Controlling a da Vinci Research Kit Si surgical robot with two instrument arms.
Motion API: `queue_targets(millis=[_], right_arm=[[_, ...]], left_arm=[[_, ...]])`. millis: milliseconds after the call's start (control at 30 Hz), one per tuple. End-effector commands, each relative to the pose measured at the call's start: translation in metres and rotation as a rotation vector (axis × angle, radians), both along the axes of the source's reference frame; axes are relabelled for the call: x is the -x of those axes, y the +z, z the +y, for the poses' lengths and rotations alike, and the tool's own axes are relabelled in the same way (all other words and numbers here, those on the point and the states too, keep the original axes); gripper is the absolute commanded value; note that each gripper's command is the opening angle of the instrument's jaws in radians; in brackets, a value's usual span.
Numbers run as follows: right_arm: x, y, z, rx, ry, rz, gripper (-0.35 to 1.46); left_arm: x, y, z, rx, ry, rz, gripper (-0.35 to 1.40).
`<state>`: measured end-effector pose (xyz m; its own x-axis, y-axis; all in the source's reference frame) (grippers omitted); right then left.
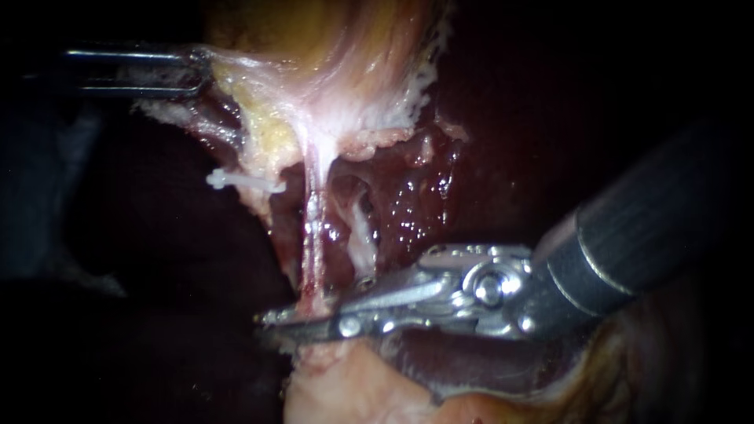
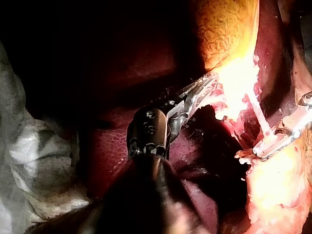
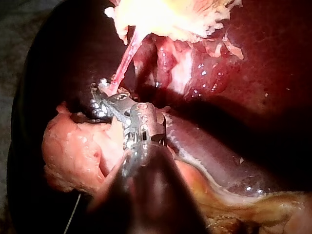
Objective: Going back first clip right tube
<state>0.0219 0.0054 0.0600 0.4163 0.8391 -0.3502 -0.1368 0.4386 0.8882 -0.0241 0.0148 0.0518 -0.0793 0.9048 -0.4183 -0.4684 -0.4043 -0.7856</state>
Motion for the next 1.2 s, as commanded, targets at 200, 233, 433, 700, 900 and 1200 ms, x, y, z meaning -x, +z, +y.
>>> queue_targets(millis=[200,233,433,700,900,1200], right_arm=[[-0.0002,0.0007,-0.0003,0.074,-0.003,0.107,0.24],[-0.0004,0.0009,-0.0003,0.095,0.001,0.128,0.34],[-0.0006,0.0020,-0.0010,0.107,0.009,0.150,0.44],[-0.0003,0.0040,-0.0006,0.274,-0.001,0.155,0.48],[0.0007,0.0054,0.0004,0.445,-0.056,0.126,0.49],[0.0053,0.0054,0.0014,0.577,-0.072,0.135,0.50]], left_arm=[[0.0000,0.0000,0.0000,0.000,0.000,0.000,-0.35],[0.0000,0.0000,0.0000,0.000,0.000,0.000,-0.35],[0.0000,0.0000,0.0000,0.000,0.000,0.000,-0.35],[0.0000,0.0000,-0.0001,0.000,0.000,0.000,-0.35],[0.0001,0.0001,-0.0002,0.001,0.000,0.001,-0.35],[0.0000,0.0000,-0.0002,0.001,0.000,0.000,-0.35]])
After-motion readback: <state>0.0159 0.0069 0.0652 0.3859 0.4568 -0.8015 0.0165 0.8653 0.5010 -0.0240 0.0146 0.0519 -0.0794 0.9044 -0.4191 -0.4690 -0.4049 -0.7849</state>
